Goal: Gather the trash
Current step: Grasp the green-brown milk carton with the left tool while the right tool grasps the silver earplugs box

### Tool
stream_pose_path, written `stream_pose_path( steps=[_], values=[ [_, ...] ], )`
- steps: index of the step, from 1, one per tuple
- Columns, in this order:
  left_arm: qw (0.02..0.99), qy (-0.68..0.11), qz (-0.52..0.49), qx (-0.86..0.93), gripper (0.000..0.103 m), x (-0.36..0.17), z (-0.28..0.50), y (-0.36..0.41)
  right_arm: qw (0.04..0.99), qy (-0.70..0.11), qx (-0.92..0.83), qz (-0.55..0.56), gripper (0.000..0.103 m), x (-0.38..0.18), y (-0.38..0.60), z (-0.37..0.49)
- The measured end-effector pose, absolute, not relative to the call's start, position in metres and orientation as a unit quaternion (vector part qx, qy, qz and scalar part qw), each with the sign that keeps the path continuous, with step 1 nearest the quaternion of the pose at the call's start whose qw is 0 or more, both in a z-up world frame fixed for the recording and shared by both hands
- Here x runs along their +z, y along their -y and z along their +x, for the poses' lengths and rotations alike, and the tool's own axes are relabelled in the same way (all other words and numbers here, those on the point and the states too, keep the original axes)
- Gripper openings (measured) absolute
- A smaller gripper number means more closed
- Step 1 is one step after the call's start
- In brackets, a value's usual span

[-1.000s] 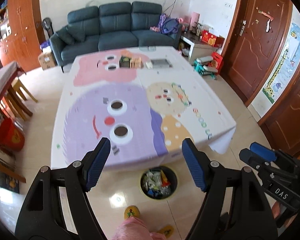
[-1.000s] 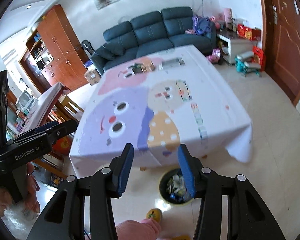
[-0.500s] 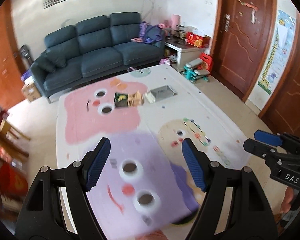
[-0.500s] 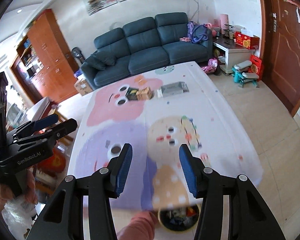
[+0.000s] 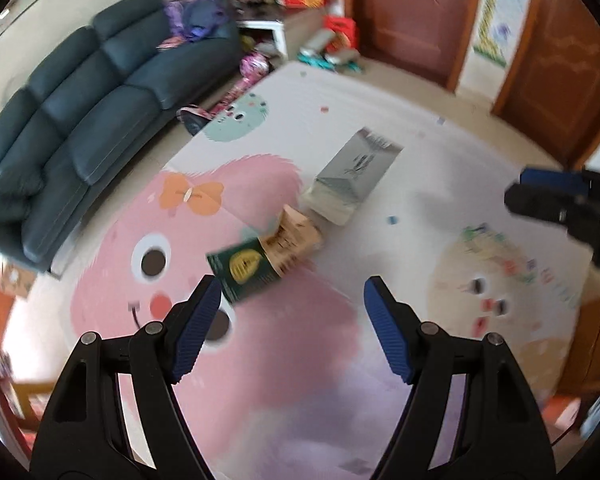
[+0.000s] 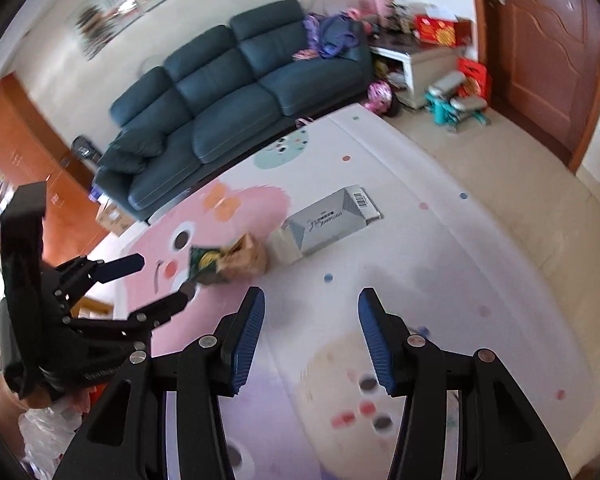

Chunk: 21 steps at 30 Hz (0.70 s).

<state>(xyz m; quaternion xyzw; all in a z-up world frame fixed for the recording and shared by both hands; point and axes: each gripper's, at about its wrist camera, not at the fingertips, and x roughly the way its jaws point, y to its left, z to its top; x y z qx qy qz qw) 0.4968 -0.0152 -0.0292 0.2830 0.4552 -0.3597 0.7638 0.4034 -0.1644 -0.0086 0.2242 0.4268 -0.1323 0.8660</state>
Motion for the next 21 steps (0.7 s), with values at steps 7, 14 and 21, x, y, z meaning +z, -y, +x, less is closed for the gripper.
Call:
stream_pose_path(
  steps=[7,14,21],
  values=[
    [0.691,-0.479,0.359,-0.406,0.071,-0.094,0.539,0.042,0.844,-0.432,-0.157,0.276,0.050,-0.066,0.196,0.466],
    [0.657,-0.487,0.397,-0.418,0.071,-0.131,0.551,0.049,0.833,-0.441,-0.158,0.293,0.050,-0.098,0.204,0.494],
    [0.671,-0.509,0.330,-0.427,0.071,-0.130,0.584,0.058,0.822,-0.454,-0.161,0.304,0.056,-0.124,0.204,0.528]
  ],
)
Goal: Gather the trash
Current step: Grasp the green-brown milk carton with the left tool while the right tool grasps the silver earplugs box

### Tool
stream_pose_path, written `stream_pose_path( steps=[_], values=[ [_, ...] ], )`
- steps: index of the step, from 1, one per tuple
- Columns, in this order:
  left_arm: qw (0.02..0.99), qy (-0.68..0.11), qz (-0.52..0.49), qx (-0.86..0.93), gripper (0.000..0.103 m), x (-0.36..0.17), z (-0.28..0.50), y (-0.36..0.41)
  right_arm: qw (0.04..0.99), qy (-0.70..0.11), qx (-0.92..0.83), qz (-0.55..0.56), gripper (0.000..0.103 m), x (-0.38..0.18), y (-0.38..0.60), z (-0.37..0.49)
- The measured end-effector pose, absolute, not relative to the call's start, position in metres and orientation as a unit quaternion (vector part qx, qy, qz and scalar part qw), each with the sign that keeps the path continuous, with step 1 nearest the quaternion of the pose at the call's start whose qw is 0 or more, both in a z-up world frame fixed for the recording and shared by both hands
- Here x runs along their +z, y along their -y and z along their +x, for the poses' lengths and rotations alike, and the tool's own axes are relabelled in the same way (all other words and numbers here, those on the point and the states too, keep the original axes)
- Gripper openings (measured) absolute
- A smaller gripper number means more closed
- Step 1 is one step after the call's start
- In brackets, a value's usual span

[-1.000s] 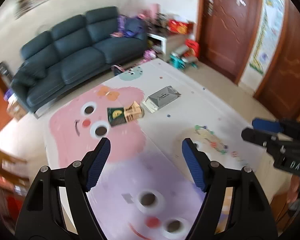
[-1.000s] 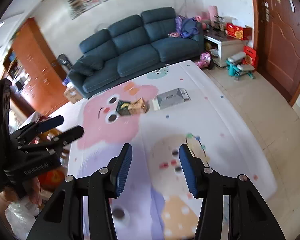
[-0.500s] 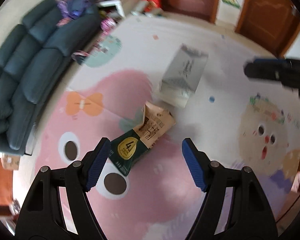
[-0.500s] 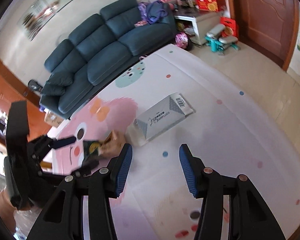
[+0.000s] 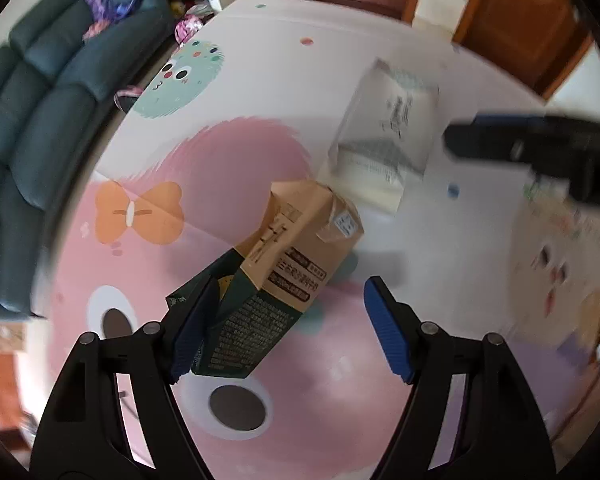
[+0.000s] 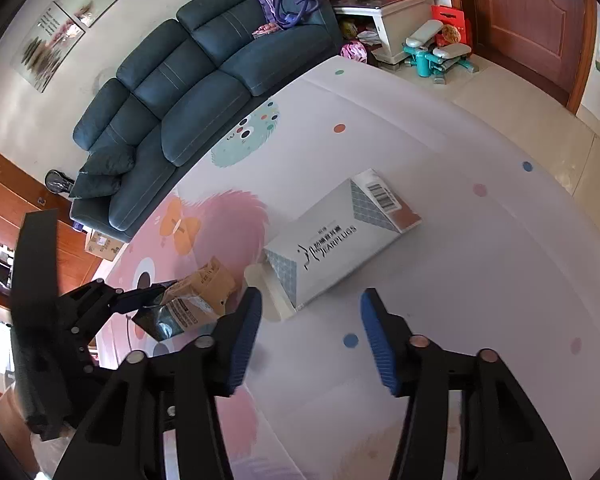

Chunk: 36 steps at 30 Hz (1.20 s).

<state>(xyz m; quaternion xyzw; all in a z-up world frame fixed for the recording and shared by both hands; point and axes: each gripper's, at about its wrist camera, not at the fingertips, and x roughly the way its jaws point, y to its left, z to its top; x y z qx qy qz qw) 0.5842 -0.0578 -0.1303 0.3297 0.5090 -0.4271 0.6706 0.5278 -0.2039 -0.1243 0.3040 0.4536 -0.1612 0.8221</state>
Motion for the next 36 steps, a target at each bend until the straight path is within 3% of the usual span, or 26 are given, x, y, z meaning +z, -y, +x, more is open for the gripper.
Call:
stream_pose_path(
  steps=[7,16,18,19,20,23,28,36],
  values=[
    [0.688,-0.534,0.281,-0.404,0.067,-0.133,0.618,0.057,0.807,-0.443,-0.186,0.343,0.073,-0.136,0.211,0.555],
    [0.708,-0.531,0.282,-0.370,0.063,-0.141,0.628,0.060,0.751,-0.437,-0.241,0.432,0.077,-0.166,0.228,0.587],
    [0.711,-0.537,0.274,-0.361,0.059,-0.144,0.631,0.061,0.743,-0.435,-0.256,0.439,0.078,-0.170,0.231,0.588],
    [0.708,-0.550,0.262,-0.358,0.047,-0.147,0.635,0.061,0.742,-0.435,-0.263,0.437,0.080,-0.171,0.230,0.591],
    [0.702,-0.567,0.246,-0.354,0.042,-0.150,0.638,0.059,0.744,-0.434,-0.269,0.430,0.082,-0.170,0.230,0.592],
    [0.705,-0.587,0.206,-0.340,0.041,-0.155,0.644,0.054,0.744,-0.449,-0.291,0.400,0.084,-0.170,0.226,0.605],
    [0.719,-0.597,0.143,-0.327,0.038,-0.155,0.640,0.043,0.750,-0.479,-0.312,0.333,0.083,-0.173,0.213,0.627],
    [0.742,-0.594,0.071,-0.304,0.037,-0.147,0.607,0.021,0.774,-0.487,-0.288,0.285,0.069,-0.172,0.199,0.600]
  ],
)
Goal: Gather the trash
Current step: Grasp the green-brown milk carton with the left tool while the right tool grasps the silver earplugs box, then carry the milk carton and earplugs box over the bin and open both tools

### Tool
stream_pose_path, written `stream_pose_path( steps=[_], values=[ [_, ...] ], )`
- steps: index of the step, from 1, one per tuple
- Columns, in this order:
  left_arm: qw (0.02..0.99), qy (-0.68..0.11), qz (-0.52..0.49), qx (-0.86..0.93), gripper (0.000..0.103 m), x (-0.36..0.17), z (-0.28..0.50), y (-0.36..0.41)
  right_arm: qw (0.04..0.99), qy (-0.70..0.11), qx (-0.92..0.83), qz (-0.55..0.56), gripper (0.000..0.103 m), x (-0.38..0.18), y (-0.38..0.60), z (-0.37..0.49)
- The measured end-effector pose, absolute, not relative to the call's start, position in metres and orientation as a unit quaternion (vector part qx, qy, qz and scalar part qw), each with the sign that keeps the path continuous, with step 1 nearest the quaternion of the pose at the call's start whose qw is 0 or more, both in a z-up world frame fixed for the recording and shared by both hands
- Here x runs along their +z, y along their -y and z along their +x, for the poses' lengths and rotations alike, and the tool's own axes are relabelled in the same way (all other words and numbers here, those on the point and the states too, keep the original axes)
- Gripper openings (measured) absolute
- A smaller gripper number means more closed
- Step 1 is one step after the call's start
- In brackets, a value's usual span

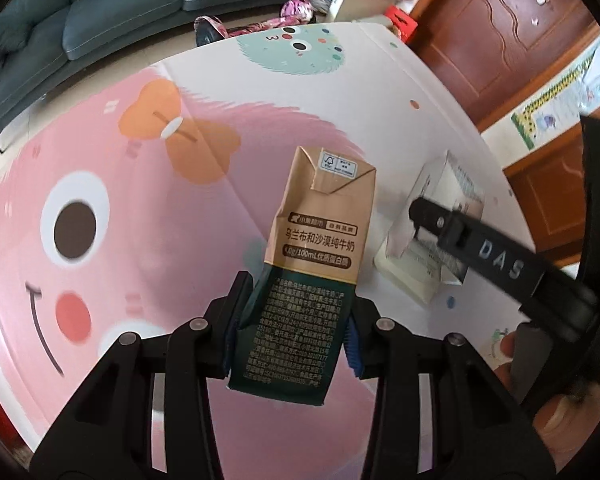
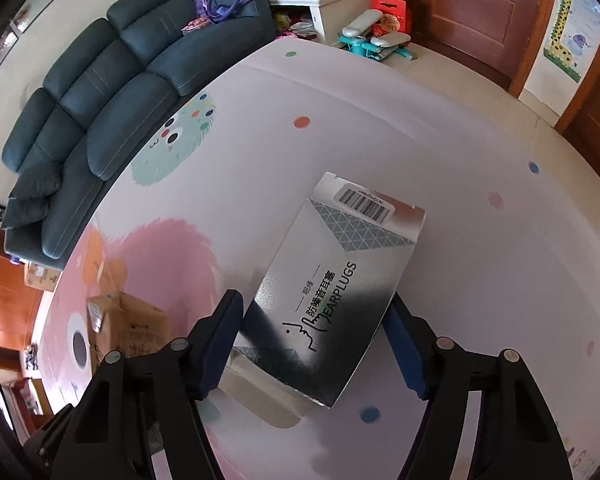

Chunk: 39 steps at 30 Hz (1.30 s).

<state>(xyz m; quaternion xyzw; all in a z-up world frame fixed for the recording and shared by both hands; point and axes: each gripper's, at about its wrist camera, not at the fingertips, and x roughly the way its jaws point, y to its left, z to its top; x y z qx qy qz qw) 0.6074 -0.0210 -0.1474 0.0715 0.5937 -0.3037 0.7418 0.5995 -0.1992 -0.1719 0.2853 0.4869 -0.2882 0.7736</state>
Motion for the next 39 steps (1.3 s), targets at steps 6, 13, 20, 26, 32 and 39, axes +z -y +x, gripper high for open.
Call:
stream_pose_path(
  steps=[6,13,20,26,32,39],
  values=[
    [0.753,-0.577,0.069,-0.310,0.037,-0.130,0.560,0.015,0.791,-0.473,-0.257,0.291,0.051,-0.164,0.197,0.538],
    [0.763,-0.566,0.078,-0.300,0.037,-0.116,0.507,0.008,0.804,-0.477,-0.221,0.278,0.012,-0.149,0.192,0.481],
    [0.771,-0.568,0.048,-0.283,0.037,-0.097,0.478,-0.010,0.785,-0.460,-0.199,0.364,0.036,-0.145,0.199,0.443],
    [0.783,-0.557,0.046,-0.275,0.037,-0.092,0.486,-0.017,0.768,-0.445,-0.205,0.411,0.075,-0.144,0.197,0.460],
    [0.793,-0.553,0.032,-0.255,0.037,-0.090,0.503,-0.039,0.741,-0.447,-0.258,0.429,0.076,-0.157,0.195,0.501],
    [0.798,-0.554,0.014,-0.235,0.037,-0.094,0.527,-0.062,0.730,-0.495,-0.328,0.338,0.078,-0.164,0.175,0.546]
  ],
)
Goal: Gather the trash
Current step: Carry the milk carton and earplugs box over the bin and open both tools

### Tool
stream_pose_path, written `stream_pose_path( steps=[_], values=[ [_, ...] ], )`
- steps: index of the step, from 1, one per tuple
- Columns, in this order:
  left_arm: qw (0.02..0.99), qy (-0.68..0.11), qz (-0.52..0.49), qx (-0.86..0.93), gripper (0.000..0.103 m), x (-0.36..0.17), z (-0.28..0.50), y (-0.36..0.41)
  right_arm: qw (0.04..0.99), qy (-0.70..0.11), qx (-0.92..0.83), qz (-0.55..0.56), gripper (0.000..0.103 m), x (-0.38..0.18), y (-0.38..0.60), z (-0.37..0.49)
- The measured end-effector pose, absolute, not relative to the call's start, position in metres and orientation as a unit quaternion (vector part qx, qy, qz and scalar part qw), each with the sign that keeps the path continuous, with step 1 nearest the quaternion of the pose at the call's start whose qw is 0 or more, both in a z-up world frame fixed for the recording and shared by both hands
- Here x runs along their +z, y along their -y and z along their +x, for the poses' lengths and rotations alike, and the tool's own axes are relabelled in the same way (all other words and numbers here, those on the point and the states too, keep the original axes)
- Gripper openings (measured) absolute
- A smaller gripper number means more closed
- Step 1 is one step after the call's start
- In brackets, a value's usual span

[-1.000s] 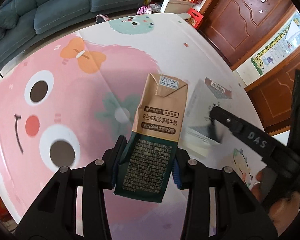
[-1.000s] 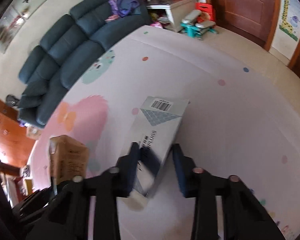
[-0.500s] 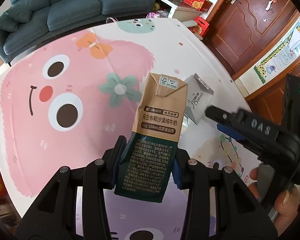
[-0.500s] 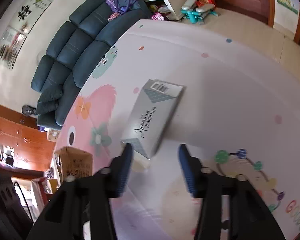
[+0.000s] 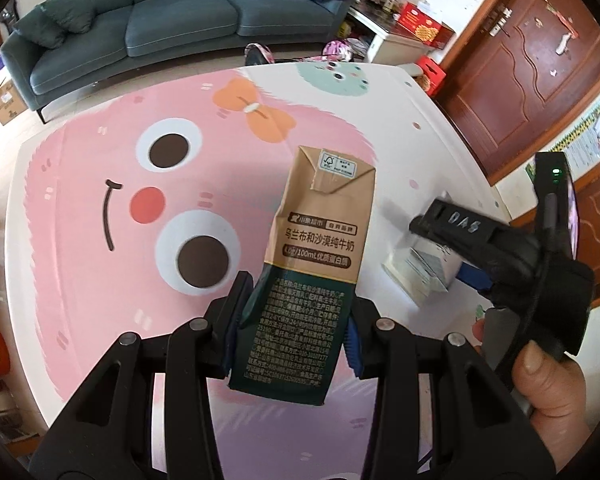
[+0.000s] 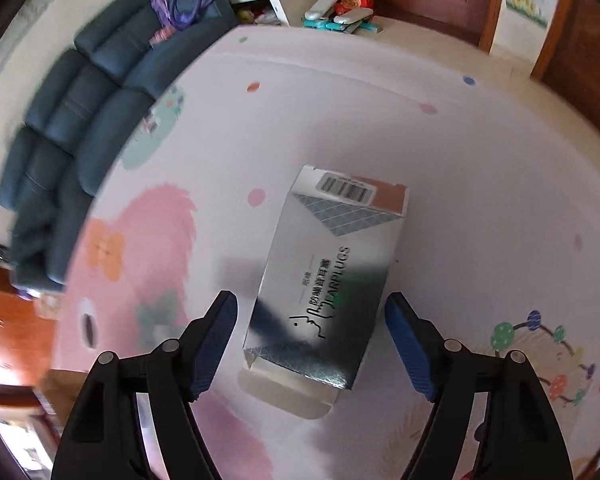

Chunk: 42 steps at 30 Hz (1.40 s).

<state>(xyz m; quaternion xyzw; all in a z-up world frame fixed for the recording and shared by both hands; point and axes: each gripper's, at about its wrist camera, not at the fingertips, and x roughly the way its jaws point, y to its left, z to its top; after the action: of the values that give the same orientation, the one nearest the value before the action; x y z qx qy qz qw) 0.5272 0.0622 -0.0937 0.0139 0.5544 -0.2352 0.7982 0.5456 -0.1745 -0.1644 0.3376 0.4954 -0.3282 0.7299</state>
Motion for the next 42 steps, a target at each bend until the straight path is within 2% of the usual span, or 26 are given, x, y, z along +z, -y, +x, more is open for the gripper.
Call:
stream_pose_path(
  steps=[3,4,15,20,31,42],
  values=[
    [0.800,-0.555,0.006,-0.228,0.037,-0.095,0.534,-0.069,0.725,-0.519,-0.347,0.291,0.075,-0.168,0.164,0.559],
    [0.801,-0.554,0.004,-0.226,0.037,-0.095,0.536,-0.070,0.724,-0.522,-0.354,0.280,0.069,-0.168,0.161,0.561],
    [0.802,-0.554,0.000,-0.223,0.037,-0.094,0.523,-0.073,0.747,-0.510,-0.317,0.285,0.067,-0.161,0.160,0.517],
    [0.802,-0.551,0.008,-0.231,0.037,-0.086,0.494,-0.068,0.780,-0.473,-0.259,0.319,0.067,-0.143,0.162,0.475],
    [0.806,-0.541,0.029,-0.238,0.037,-0.065,0.337,-0.035,0.844,-0.443,-0.113,0.282,0.067,-0.093,0.159,0.316],
    [0.830,-0.537,-0.030,-0.151,0.037,-0.058,0.124,-0.012,0.865,-0.444,0.023,0.234,0.068,-0.071,0.185,0.105]
  ],
)
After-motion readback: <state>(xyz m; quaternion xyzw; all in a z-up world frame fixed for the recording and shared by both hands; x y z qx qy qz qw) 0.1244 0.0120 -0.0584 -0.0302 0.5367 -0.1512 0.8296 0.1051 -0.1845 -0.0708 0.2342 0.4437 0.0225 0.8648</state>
